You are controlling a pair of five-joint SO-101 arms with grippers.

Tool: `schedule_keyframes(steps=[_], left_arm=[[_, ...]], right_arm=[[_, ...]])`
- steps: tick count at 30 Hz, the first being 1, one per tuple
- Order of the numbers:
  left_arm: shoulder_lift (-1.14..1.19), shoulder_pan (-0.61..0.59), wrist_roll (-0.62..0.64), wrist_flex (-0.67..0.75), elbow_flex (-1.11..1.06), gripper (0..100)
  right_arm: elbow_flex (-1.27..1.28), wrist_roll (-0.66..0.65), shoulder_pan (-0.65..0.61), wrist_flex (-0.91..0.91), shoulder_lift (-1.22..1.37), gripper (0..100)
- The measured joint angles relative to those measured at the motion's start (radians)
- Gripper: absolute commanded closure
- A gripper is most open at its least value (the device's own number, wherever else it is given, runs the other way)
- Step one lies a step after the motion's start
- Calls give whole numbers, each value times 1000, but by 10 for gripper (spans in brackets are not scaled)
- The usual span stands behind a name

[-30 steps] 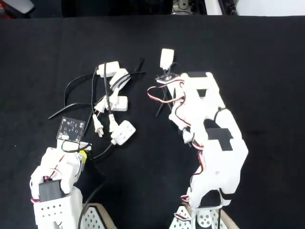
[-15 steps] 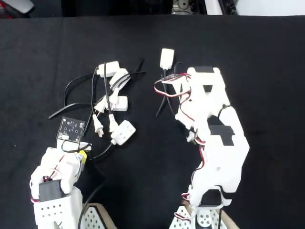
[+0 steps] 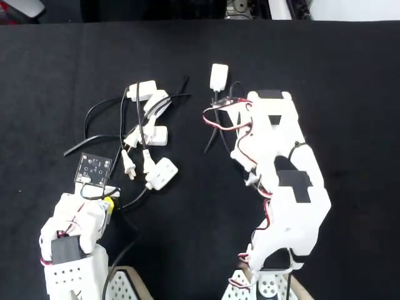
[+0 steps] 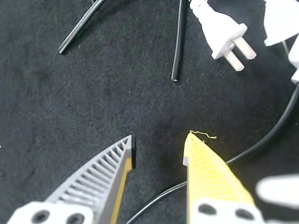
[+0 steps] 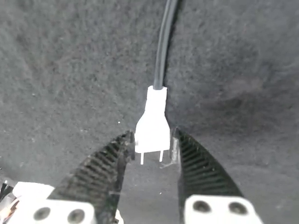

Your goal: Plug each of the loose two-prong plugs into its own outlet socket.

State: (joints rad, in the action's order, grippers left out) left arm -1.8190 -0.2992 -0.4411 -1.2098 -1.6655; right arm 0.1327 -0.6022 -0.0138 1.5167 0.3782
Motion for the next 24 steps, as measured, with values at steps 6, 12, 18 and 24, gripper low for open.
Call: schedule_keyframes(steps=[6, 12, 18, 24], left_arm=[[0, 0, 0, 0, 0, 813], [0, 0, -37, 0, 0, 813], [0, 0, -37, 0, 0, 813], [0, 0, -37, 0, 0, 813]], right_arm=[[23, 0, 0, 0, -80, 854], [163, 0, -61, -11, -207, 852], [296, 11, -97, -132, -262, 851], [298, 17, -91, -207, -244, 850]])
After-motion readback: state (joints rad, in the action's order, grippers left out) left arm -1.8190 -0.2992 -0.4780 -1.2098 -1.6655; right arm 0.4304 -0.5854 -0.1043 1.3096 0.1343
